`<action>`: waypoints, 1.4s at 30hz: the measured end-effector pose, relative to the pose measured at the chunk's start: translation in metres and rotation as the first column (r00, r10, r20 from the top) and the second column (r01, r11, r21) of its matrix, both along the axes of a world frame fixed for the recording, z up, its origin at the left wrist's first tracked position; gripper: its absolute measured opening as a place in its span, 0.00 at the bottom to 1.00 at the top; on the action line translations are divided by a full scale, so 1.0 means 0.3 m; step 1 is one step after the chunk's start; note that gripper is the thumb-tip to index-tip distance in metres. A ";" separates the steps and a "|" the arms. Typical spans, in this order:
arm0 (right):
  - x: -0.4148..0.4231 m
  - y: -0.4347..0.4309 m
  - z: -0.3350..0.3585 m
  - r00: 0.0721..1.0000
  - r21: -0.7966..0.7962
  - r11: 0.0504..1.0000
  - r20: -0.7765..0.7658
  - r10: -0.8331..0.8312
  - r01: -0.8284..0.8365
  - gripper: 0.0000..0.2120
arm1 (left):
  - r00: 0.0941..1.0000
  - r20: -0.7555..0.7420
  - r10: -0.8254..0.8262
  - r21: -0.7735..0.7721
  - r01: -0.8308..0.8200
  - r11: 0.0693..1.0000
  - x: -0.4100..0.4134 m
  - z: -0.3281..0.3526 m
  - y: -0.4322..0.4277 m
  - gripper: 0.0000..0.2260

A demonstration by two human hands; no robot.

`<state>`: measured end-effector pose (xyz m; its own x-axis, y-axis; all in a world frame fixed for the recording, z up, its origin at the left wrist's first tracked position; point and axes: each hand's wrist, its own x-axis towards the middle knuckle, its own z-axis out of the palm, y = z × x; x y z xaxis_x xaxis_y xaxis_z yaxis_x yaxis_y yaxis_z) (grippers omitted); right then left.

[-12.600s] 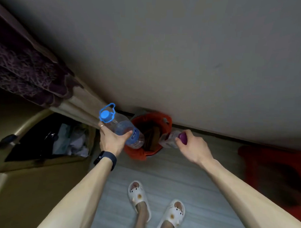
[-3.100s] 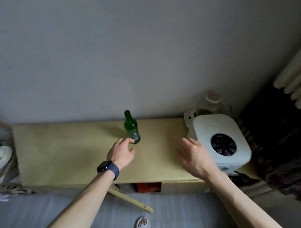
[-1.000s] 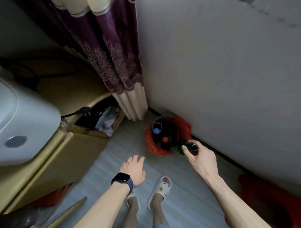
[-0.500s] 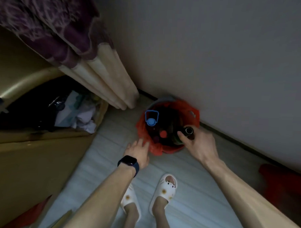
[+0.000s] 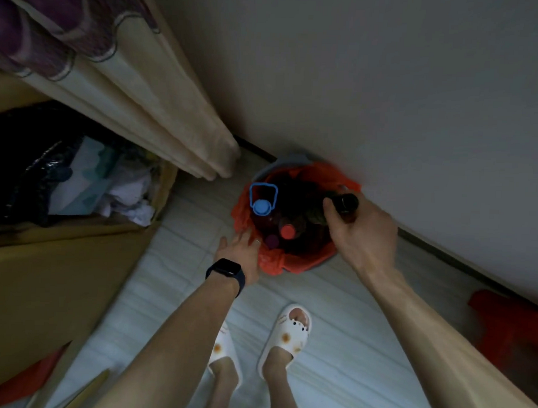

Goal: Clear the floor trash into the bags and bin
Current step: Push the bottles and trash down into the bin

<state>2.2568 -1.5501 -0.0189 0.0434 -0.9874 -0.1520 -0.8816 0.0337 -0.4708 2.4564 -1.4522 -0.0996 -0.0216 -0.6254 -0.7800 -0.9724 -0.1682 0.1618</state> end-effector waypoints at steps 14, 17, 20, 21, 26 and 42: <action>0.053 -0.076 -0.202 0.985 -0.051 0.984 0.030 0.171 -0.169 0.12 | 0.999 0.052 0.015 -0.007 -0.015 1.000 -0.003 -0.037 -0.011 0.26; 0.079 -0.116 -0.212 0.979 -0.007 0.979 0.022 0.204 -0.204 0.14 | 0.997 0.066 0.031 -0.045 -0.028 0.999 -0.013 -0.030 -0.015 0.25; 0.081 -0.118 -0.207 0.982 0.018 0.982 0.019 0.186 -0.187 0.15 | 0.994 0.071 0.087 -0.208 -0.071 0.976 -0.042 -0.012 -0.025 0.23; 0.079 -0.109 -0.203 0.984 0.020 0.984 0.017 0.175 -0.175 0.15 | 0.991 0.054 0.123 -0.241 -0.107 0.965 -0.052 -0.009 -0.031 0.25; 0.034 -0.065 -0.181 0.992 0.097 0.988 0.027 -0.120 0.117 0.14 | 0.940 0.005 0.342 -0.322 -0.322 0.890 -0.061 -0.009 -0.084 0.33; -0.013 0.025 -0.094 0.891 0.264 0.893 0.181 -0.416 0.364 0.14 | 0.990 0.006 0.139 -0.268 -0.132 0.954 -0.004 -0.006 -0.179 0.25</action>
